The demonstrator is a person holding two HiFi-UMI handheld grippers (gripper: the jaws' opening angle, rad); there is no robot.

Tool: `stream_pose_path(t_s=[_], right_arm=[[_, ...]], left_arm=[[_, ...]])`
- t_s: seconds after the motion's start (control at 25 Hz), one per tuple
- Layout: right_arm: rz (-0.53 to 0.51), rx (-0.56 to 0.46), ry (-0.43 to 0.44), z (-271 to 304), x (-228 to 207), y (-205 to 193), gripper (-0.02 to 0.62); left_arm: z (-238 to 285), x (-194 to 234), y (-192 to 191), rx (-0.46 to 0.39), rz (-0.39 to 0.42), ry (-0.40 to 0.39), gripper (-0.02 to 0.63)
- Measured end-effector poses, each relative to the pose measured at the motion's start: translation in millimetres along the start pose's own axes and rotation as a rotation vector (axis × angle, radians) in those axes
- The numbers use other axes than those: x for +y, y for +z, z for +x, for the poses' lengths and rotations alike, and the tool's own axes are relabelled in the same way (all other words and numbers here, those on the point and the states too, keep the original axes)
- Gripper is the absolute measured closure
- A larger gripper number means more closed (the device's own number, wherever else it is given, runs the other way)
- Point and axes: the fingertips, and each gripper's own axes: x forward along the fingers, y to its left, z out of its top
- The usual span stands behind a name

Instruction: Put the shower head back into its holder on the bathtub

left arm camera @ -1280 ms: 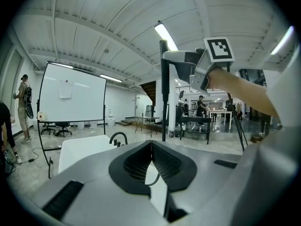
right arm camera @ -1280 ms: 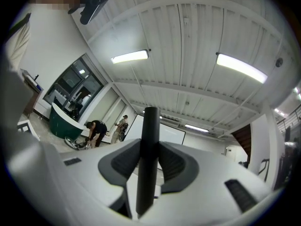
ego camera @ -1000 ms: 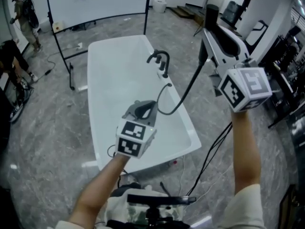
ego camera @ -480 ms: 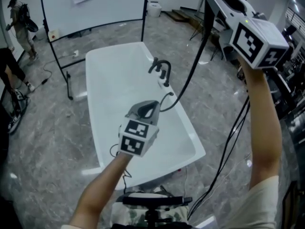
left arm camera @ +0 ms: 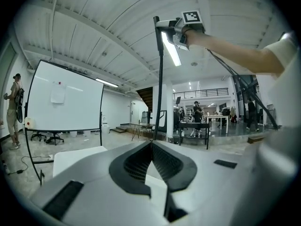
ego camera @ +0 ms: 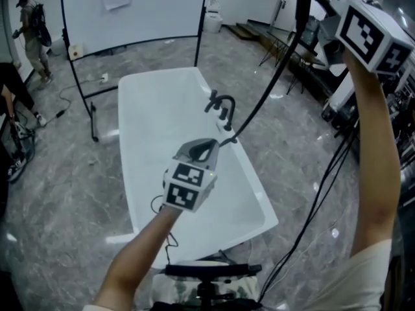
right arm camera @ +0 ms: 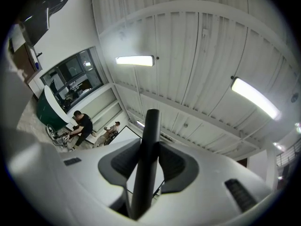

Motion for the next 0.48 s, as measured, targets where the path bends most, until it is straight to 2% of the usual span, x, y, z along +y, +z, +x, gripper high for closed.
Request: stream_pose_path(t_s=[0.24,0.48], right_arm=[[-0.065,-0.029,-0.035,24.1,-42.5,40.9,0.463],[-0.095,0.002,-0.099,41.4,-90.9,35.7,0.463]], left_arm=[[20.7,9.2,11.4,-0.018,-0.017,0.020,0.591],[44.3,16.4,14.7,-0.014,-0.029,0.038,0.591]])
